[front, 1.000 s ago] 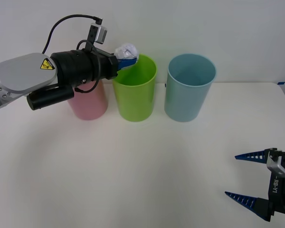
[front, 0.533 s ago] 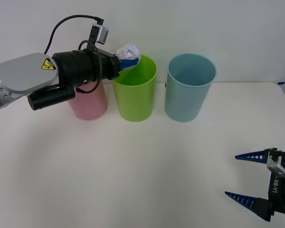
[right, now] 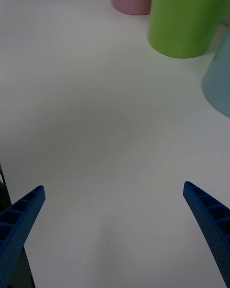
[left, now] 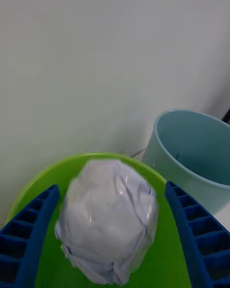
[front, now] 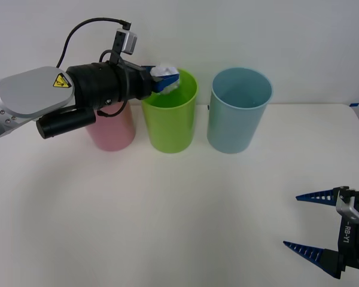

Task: Put cans in the blue bin and PET bottles in the pink bin and trash in the green bin.

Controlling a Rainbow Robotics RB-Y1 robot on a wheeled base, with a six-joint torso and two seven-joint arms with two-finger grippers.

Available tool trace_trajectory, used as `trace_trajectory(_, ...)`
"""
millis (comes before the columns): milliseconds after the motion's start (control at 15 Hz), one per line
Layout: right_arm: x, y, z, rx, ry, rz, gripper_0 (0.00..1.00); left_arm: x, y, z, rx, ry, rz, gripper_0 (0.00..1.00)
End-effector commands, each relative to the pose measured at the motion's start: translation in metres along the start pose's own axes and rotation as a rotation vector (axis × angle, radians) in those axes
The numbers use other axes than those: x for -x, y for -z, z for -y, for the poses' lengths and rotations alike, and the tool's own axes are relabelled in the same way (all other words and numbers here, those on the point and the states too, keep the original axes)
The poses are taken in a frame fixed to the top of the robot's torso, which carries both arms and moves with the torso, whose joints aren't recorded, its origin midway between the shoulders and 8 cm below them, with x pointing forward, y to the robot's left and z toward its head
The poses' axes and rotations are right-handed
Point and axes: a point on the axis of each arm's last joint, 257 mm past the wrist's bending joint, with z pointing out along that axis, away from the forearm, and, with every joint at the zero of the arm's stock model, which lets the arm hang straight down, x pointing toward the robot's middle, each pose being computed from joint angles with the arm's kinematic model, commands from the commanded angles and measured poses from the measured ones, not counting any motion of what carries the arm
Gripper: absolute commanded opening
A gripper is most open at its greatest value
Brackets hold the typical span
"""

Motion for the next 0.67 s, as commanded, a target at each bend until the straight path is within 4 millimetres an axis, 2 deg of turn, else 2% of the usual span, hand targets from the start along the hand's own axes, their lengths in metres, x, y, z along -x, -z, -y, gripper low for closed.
trace_trajectory(67, 0.0000, 0.0000, 0.0000, 0.000, 0.000, 0.000, 1.00, -0.0002, -0.0004, 0.0012, -0.002, 0.008, 0.001, 1.00)
trace_trajectory(667, 0.0000, 0.0000, 0.0000, 0.000, 0.000, 0.000, 1.00, 0.0092, -0.0003, -0.0006, 0.014, 0.003, 0.036, 1.00)
